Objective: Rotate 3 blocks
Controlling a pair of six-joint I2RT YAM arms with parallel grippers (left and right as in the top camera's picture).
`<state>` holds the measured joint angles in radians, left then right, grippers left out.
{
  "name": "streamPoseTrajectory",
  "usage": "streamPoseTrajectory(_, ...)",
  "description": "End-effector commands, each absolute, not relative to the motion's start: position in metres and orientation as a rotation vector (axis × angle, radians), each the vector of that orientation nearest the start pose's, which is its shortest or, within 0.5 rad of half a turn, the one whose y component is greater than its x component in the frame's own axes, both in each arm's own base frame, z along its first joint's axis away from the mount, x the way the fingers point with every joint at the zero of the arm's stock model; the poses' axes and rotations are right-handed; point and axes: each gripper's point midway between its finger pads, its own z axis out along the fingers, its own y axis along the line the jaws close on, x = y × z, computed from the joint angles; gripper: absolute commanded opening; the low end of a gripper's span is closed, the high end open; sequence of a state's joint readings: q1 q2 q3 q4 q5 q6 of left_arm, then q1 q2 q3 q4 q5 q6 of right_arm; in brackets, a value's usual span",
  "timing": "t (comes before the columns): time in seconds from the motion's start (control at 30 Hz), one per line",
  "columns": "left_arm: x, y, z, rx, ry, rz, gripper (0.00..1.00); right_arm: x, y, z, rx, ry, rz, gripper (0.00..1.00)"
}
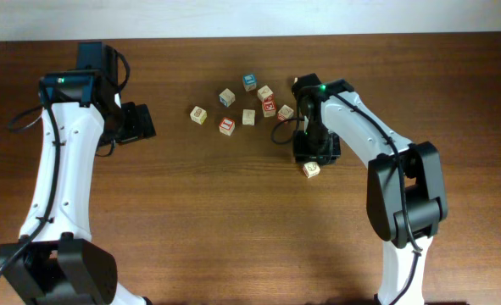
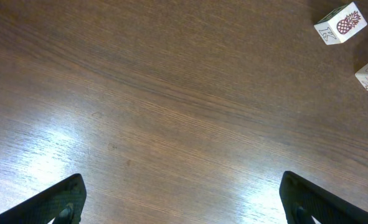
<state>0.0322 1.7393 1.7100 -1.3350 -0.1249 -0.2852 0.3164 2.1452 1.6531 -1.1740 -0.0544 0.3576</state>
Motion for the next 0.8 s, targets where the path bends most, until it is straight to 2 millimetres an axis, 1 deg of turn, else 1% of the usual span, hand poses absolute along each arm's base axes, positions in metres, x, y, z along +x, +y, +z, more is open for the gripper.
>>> streamPoseTrajectory(0.0,0.362,0.037,0.19,-0.504,2.862,0.159,0.98,0.382,0.142,0.049,-0.008,3.194,0.146,0.46)
streamPoseTrajectory(0.03,0.362,0.037,0.19,-0.504,2.862,0.159,0.98,0.409,0.152,0.08,-0.094,3.085,0.191,0.5)
streamPoseTrajectory(0.07,0.362,0.037,0.19,-0.504,2.861,0.159,0.98,0.433,0.159,0.101,-0.166,2.979,0.215,0.56)
streamPoseTrajectory(0.1,0.362,0.037,0.19,-0.504,2.861,0.158,0.98,0.456,0.161,0.11,-0.176,2.88,0.204,0.57)
streamPoseTrajectory(0.13,0.362,0.037,0.19,-0.504,2.861,0.159,0.98,0.474,0.166,0.113,-0.112,2.812,0.228,0.57)
streamPoseTrajectory(0.17,0.362,0.036,0.19,-0.504,2.861,0.158,0.98,0.485,0.17,0.112,0.004,2.775,0.264,0.57)
streamPoseTrajectory(0.2,0.362,0.036,0.19,-0.504,2.862,0.154,0.98,0.502,0.173,0.107,0.203,2.725,0.304,0.59)
streamPoseTrajectory(0.23,0.361,0.036,0.189,-0.505,2.867,0.155,0.98,0.511,0.168,0.098,0.363,2.697,0.285,0.59)
streamPoseTrajectory(0.27,0.359,0.036,0.189,-0.505,2.875,0.158,0.98,0.515,0.165,0.086,0.469,2.683,0.266,0.59)
streamPoseTrajectory(0.3,0.359,0.036,0.189,-0.505,2.876,0.158,0.98,0.521,0.163,0.07,0.595,2.665,0.265,0.59)
streamPoseTrajectory(0.33,0.36,0.036,0.189,-0.505,2.873,0.157,0.98,0.522,0.165,0.063,0.623,2.666,0.267,0.59)
streamPoseTrajectory(0.37,0.36,0.036,0.189,-0.505,2.87,0.156,0.98,0.522,0.168,0.051,0.646,2.676,0.265,0.6)
streamPoseTrajectory(0.47,0.361,0.036,0.189,-0.505,2.869,0.157,0.98,0.516,0.18,0.025,0.63,2.722,0.243,0.6)
streamPoseTrajectory(0.5,0.361,0.036,0.189,-0.504,2.869,0.157,0.98,0.514,0.18,0.018,0.63,2.736,0.233,0.59)
streamPoseTrajectory(0.53,0.361,0.036,0.189,-0.505,2.869,0.157,0.98,0.511,0.179,0.016,0.633,2.749,0.223,0.56)
streamPoseTrajectory(0.6,0.361,0.036,0.189,-0.505,2.869,0.157,0.98,0.502,0.176,0.013,0.639,2.785,0.198,0.45)
streamPoseTrajectory(0.67,0.361,0.036,0.189,-0.504,2.869,0.157,0.98,0.494,0.173,0.01,0.621,2.823,0.167,0.4)
streamPoseTrajectory(0.7,0.36,0.036,0.189,-0.504,2.869,0.157,0.98,0.489,0.172,0.009,0.564,2.854,0.147,0.39)
streamPoseTrajectory(0.77,0.361,0.036,0.189,-0.504,2.869,0.157,0.98,0.477,0.176,0.007,0.409,2.934,0.166,0.39)
